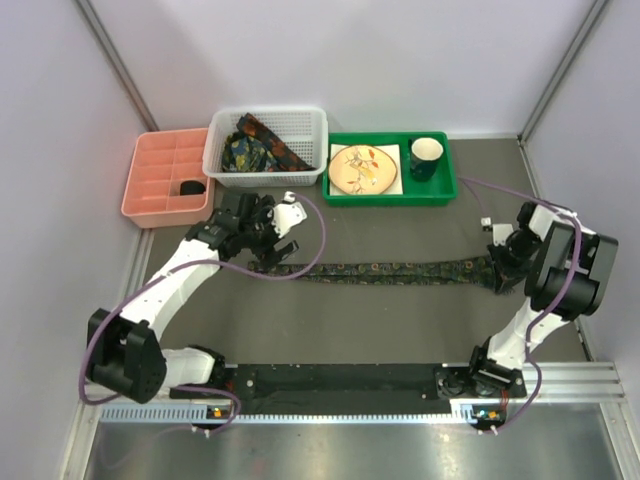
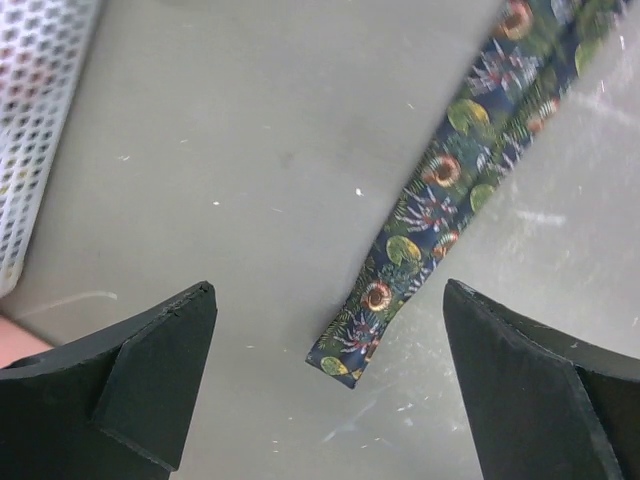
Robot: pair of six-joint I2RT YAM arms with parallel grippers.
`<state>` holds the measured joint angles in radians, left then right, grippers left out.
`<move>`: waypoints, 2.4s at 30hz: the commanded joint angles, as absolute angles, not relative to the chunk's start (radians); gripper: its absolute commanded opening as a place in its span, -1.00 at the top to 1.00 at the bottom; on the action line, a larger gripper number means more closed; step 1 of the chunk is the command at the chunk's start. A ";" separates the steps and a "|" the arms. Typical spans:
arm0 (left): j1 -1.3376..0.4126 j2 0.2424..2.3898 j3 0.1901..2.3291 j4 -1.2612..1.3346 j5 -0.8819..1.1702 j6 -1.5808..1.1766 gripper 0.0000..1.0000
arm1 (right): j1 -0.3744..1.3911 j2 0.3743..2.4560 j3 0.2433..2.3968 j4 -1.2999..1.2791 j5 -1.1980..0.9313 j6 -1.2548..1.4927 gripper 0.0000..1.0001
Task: Roll the ties
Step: Flatten out the tie at the center of the board.
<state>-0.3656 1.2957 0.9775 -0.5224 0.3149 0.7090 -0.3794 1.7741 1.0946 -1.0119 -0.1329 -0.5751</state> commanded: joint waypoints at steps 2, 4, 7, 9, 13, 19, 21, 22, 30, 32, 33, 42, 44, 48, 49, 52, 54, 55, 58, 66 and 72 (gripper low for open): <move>-0.327 1.226 0.946 -0.408 0.293 0.516 -0.98 | -0.364 1.704 1.187 -0.991 -0.144 -0.575 1.00; -0.322 1.218 0.951 -0.405 0.299 0.480 -0.98 | -0.364 1.666 1.222 -0.999 -0.137 -0.584 1.00; -0.318 1.210 0.943 -0.388 0.308 0.448 -0.98 | -0.362 1.654 1.288 -1.014 -0.137 -0.614 1.00; -0.316 1.212 0.937 -0.371 0.310 0.425 -0.98 | -0.359 1.667 1.318 -1.031 -0.129 -0.652 1.00; -0.313 1.210 0.934 -0.365 0.328 0.414 -0.98 | -0.351 1.718 1.330 -1.143 -0.179 -0.750 0.46; -0.308 1.227 0.948 -0.360 0.324 0.408 -0.98 | -0.310 1.720 1.178 -1.056 -0.137 -0.784 -0.14; -0.305 1.235 0.956 -0.364 0.333 0.411 -0.98 | -0.298 1.744 1.140 -1.026 -0.114 -0.776 -0.11; -0.305 1.238 0.957 -0.364 0.336 0.413 -0.98 | -0.293 1.752 1.128 -0.991 -0.104 -0.770 -0.10; -0.293 1.287 0.994 -0.400 0.374 0.430 -0.96 | -0.272 1.807 1.127 -0.922 -0.061 -0.739 0.50; -0.290 1.289 1.000 -0.403 0.379 0.431 -0.90 | -0.272 1.799 1.149 -0.937 -0.049 -0.744 0.91; -0.287 1.293 1.000 -0.403 0.380 0.430 -0.90 | -0.272 1.792 1.157 -0.955 -0.045 -0.747 1.00; -0.270 1.318 1.003 -0.405 0.380 0.404 -0.89 | -0.236 1.723 1.261 -1.031 -0.005 -0.839 1.00; -0.252 1.318 1.003 -0.388 0.393 0.373 -0.89 | -0.219 1.730 1.281 -1.023 0.020 -0.857 1.00; -0.235 1.287 0.971 -0.298 0.339 0.279 -0.92 | -0.212 1.767 1.313 -1.022 0.037 -0.885 1.00; -0.235 1.278 0.957 -0.258 0.324 0.275 -0.93 | -0.210 1.773 1.313 -1.025 0.043 -0.891 1.00; -0.235 1.259 0.913 -0.189 0.282 0.258 -0.98 | -0.210 1.786 1.281 -1.008 0.069 -0.919 1.00; -0.233 1.290 0.977 -0.303 0.328 0.290 -0.98 | -0.210 1.790 1.258 -0.976 0.090 -0.937 1.00; -0.233 1.302 0.998 -0.331 0.362 0.296 -0.98 | -0.210 1.792 1.240 -0.962 0.098 -0.940 0.98; -0.232 1.333 1.072 -0.385 0.394 0.252 -0.98 | -0.210 1.804 1.264 -0.966 0.104 -0.933 0.58; -0.230 1.267 1.109 -0.377 0.360 0.285 -0.98 | -0.210 1.827 1.710 -1.189 -0.138 -0.686 -0.72; -0.221 1.218 1.091 -0.365 0.371 0.344 -0.95 | -0.166 1.720 1.927 -1.198 -0.271 -0.581 -0.98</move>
<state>-0.2348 1.2778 1.0664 -0.3790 0.3477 0.2966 -0.2119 1.8320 1.8378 -1.1473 -0.1444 -0.6773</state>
